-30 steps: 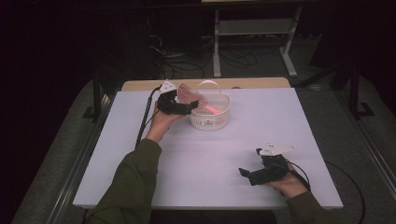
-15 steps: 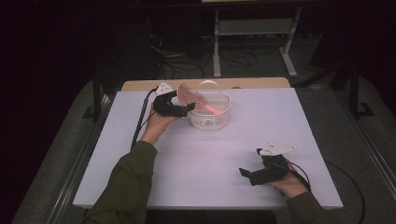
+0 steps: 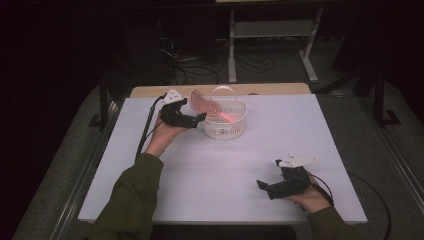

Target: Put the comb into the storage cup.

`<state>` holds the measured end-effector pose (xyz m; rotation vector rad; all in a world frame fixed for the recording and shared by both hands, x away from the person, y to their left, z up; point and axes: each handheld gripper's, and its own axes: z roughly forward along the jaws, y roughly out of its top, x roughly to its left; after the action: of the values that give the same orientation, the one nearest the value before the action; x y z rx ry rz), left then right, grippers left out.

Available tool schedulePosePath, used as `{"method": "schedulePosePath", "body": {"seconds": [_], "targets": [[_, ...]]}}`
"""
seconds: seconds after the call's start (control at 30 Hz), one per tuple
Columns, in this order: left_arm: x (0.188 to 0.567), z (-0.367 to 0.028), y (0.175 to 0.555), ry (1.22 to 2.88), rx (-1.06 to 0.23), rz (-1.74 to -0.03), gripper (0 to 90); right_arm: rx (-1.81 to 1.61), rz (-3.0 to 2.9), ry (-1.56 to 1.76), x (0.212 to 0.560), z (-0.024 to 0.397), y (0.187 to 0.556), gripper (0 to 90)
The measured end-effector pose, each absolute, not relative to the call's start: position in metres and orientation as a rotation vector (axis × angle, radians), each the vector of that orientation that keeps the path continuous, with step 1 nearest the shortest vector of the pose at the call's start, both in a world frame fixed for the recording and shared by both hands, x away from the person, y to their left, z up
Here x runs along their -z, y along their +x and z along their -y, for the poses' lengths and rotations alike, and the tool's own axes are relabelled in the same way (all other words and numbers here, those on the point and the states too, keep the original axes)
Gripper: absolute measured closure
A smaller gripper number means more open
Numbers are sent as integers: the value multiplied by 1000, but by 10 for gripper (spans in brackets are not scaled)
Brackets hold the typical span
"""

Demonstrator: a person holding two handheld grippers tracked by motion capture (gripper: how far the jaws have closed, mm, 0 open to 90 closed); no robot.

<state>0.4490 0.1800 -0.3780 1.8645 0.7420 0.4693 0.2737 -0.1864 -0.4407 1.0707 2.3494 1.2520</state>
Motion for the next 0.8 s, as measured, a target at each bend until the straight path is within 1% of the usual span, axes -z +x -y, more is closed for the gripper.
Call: {"method": "schedulePosePath", "body": {"seconds": [0.33, 0.8], "targets": [[378, -188, 432, 1901, -478, -712, 0, -1247, -2348, 1072, 441, 187, 273, 0], [381, -199, 407, 1920, -458, -674, 0, -1242, -2345, 1073, 440, 186, 273, 0]]}}
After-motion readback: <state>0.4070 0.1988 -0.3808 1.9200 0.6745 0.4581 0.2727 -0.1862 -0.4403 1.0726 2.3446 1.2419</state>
